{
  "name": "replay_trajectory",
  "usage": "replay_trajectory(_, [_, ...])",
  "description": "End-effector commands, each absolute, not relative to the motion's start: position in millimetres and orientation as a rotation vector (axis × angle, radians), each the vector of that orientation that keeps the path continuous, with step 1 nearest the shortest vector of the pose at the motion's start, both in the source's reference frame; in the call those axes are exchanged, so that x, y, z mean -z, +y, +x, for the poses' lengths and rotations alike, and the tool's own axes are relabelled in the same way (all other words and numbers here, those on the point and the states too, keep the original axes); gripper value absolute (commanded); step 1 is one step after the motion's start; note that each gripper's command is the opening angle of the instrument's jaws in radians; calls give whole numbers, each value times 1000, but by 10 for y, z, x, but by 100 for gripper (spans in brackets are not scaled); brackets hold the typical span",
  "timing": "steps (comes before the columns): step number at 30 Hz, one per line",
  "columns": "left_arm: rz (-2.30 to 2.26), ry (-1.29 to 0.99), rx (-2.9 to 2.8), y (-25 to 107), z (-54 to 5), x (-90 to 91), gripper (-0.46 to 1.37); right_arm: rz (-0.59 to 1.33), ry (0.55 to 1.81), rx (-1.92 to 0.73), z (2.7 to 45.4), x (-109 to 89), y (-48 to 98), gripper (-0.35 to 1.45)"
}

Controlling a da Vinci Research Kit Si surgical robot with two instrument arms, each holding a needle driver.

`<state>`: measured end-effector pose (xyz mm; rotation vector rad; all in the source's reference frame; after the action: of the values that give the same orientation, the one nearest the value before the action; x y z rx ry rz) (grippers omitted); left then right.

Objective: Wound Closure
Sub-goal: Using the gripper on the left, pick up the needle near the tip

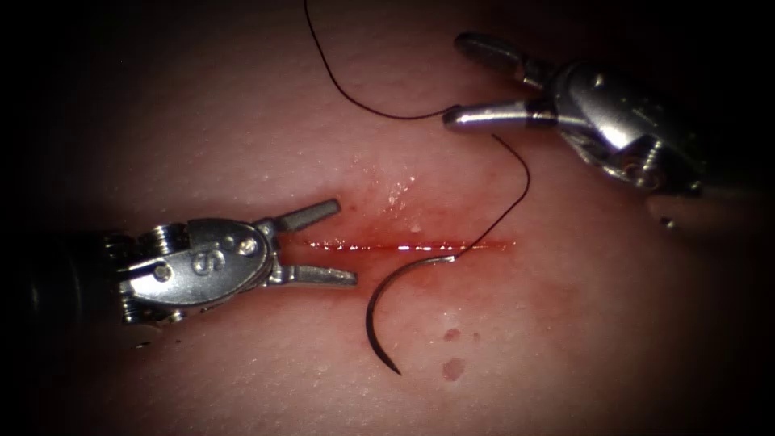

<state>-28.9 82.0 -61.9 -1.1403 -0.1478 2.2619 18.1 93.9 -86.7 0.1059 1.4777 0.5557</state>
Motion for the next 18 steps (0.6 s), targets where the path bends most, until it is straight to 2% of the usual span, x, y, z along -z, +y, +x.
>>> replay_trajectory(1, [-1139, -145, -2260, 820, -289, 619, 51, 109, 1479, -553, 181, 866, 939, 112])
replay_trajectory(18, [-1174, -147, -2284, 820, -290, 620, 52, 109, 1479, -553, 181, 867, 939, 112])
